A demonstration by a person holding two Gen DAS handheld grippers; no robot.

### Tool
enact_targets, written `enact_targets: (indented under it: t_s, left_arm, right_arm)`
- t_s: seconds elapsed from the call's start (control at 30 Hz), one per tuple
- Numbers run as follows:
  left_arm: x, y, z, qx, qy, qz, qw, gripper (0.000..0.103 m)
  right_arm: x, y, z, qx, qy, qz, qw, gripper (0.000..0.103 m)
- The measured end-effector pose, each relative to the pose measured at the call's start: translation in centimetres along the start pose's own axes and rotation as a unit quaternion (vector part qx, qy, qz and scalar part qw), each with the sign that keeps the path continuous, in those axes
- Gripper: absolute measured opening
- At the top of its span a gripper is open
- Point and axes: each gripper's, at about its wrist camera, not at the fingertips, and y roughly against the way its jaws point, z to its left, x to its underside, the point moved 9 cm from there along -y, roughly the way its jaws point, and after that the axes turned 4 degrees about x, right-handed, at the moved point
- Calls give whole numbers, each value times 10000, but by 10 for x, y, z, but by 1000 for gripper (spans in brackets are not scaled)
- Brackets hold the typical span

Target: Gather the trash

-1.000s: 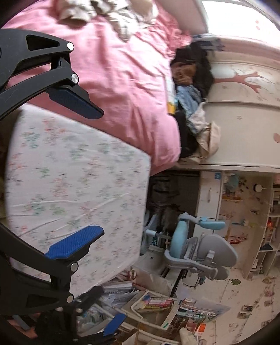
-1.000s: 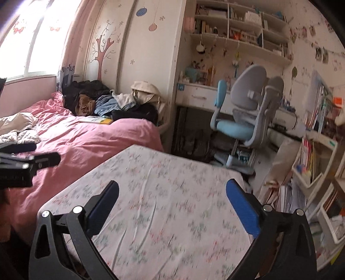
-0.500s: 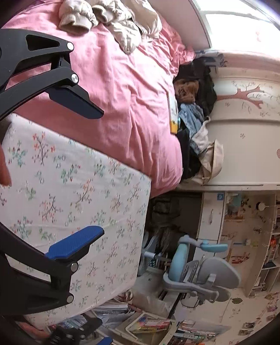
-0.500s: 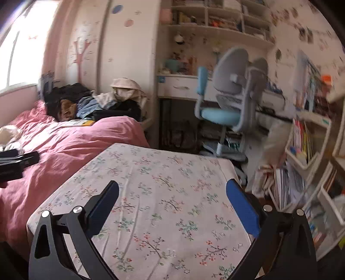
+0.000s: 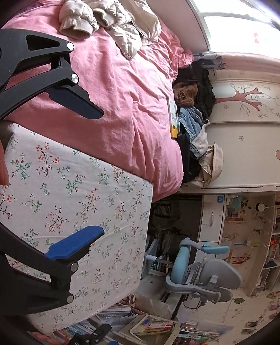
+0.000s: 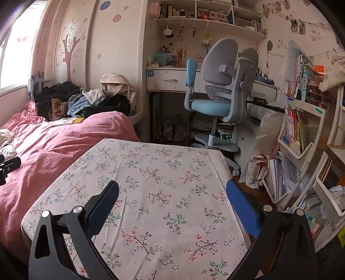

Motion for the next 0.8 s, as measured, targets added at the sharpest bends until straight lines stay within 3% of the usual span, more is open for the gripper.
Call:
enact_targets:
  t_s: [0.8]
  left_arm:
    - [-4,7,-10,279,30,-206,9994,96]
  right_arm:
    - [4,-2,0,32,154,30,9999,95]
